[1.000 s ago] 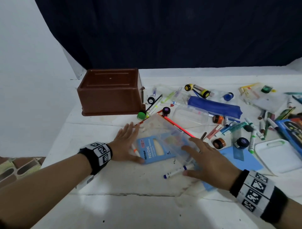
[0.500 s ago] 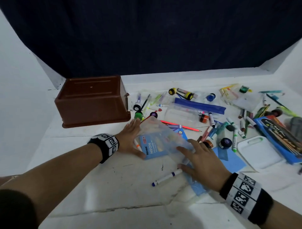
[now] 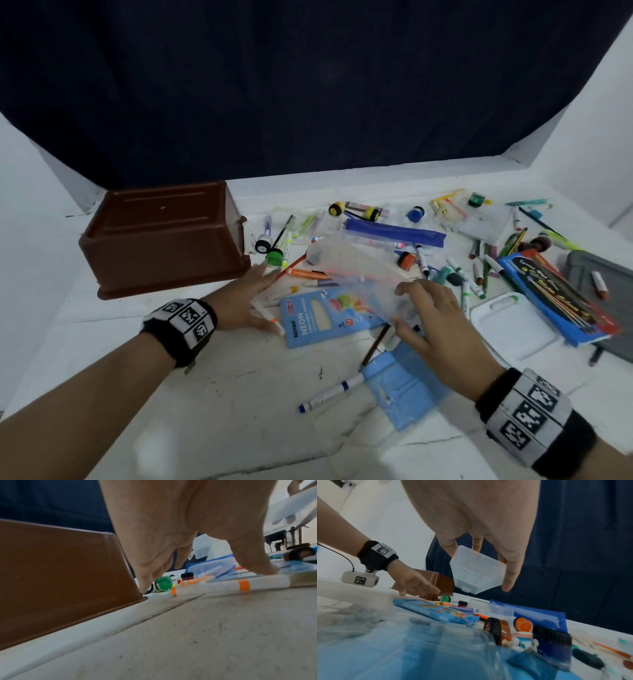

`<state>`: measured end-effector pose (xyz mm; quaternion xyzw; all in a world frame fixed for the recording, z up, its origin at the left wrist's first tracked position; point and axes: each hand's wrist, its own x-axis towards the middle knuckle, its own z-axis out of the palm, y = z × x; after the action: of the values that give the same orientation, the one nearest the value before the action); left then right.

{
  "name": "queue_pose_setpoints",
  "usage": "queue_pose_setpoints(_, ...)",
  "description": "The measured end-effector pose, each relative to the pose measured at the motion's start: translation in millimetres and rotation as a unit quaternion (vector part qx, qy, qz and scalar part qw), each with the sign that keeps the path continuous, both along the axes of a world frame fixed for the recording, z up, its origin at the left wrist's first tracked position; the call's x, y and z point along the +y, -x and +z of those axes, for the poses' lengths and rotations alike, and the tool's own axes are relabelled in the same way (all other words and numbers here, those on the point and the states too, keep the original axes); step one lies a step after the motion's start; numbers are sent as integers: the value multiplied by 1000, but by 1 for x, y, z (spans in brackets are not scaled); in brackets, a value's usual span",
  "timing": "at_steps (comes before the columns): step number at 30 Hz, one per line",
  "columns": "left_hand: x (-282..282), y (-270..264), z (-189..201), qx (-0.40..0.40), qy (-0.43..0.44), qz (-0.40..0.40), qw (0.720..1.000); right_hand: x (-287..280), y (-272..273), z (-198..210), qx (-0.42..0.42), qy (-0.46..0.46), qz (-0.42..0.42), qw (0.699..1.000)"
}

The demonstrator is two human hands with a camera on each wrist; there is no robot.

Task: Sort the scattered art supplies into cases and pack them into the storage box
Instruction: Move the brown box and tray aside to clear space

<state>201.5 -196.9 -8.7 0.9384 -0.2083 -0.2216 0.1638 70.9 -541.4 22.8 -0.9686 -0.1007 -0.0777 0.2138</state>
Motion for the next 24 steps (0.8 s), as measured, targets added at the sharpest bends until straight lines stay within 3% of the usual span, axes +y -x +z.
queue_pose_setpoints(4,10,3,-7,11,-2,57,998,-3,-7,-3,-44,-21,-43,998)
queue_pose_setpoints(7,5,2,-13,40,-15,84,995,-5,-23,-9,-56,40,-73,995)
queue_pose_setpoints(12,-9,0,-14,26,18,80,996,-9,-37,-17,34,103,-112,988)
queue_pose_setpoints(14,-14,-4,-14,27,29,79,996,-8,-30,-14,32,95,-56,993)
queue_pose_setpoints(16,-17,-9,-12,27,42,79,996,-7,-15,-8,32,64,57,996)
queue_pose_setpoints(19,-18,-17,-11,26,54,73,996,-8,9,-2,96,49,231,967)
queue_pose_setpoints(21,-19,-20,-8,19,55,66,996,-8,20,-5,155,111,300,935)
queue_pose_setpoints(24,-22,-21,-9,13,74,62,995,-4,28,-17,188,221,329,899)
